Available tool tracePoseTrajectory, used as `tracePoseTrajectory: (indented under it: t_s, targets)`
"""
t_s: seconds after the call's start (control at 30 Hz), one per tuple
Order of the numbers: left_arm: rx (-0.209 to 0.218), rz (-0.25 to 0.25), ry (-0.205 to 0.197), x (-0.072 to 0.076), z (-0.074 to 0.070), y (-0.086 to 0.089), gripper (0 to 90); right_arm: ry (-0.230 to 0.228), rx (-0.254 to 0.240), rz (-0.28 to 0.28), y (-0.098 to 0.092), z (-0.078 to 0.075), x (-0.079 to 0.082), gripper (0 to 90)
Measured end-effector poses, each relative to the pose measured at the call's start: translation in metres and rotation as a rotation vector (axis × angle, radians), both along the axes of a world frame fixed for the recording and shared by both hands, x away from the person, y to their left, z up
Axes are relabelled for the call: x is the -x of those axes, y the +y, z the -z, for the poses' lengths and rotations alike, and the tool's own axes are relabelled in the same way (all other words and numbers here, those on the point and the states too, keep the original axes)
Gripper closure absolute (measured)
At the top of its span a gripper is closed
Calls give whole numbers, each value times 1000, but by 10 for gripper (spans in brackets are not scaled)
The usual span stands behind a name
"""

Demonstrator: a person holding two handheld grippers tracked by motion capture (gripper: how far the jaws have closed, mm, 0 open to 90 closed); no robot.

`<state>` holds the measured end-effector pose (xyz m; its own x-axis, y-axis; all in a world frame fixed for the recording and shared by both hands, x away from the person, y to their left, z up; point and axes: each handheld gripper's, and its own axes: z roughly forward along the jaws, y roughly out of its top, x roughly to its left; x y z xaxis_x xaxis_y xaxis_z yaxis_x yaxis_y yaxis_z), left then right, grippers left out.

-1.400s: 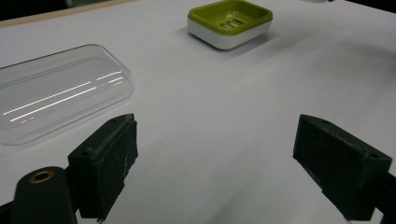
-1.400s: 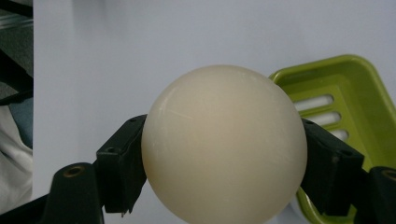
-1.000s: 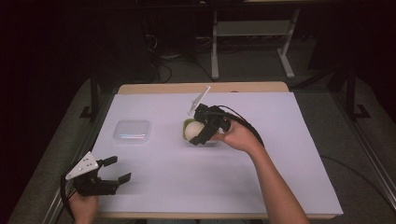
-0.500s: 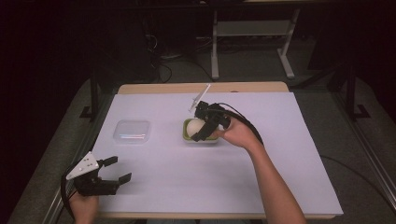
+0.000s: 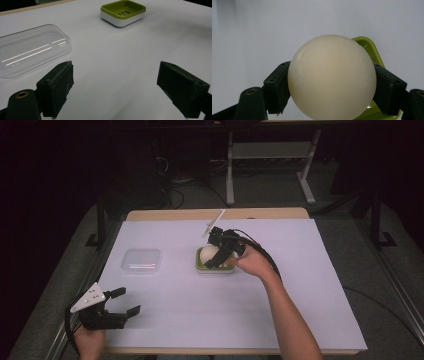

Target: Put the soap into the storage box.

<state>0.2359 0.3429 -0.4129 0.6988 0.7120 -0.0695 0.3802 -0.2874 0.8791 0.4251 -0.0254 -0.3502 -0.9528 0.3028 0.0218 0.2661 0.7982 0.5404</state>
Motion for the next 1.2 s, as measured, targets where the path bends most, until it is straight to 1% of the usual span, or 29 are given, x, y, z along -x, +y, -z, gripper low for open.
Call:
tracePoseTrajectory:
  t_s: [0.1,0.17,0.27,0.33,0.5,0.6,0.63,0.67,0.77,0.87,1.07,1.2]
  targets:
    - [1,-1,3,0,0,0,133,5,-7,9,0,3,-3,243]
    - [0,1,3,0,0,0,133,-6,-1,15,-1,4,-6,243]
    - [-1,1,4,0,0,0,133,5,-10,30,-3,6,-9,243]
    - [-3,2,3,0,0,0,133,3,-10,37,-4,7,-11,243]
    - [1,1,4,0,0,0,133,11,-6,56,-5,12,-17,243]
    - [5,1,3,0,0,0,133,13,7,64,-5,15,-19,243]
    - [6,1,3,0,0,0,132,8,5,61,-5,16,-20,243]
    - [9,-1,4,0,0,0,133,16,6,69,-5,17,-21,243]
    - [7,-1,4,0,0,0,133,21,2,79,-6,20,-24,243]
    - [9,-4,5,0,0,0,133,20,12,85,-5,23,-27,242]
    - [9,-4,5,1,0,0,132,35,10,101,-7,30,-32,243]
    - [10,-4,5,1,0,0,132,31,9,103,-6,33,-35,242]
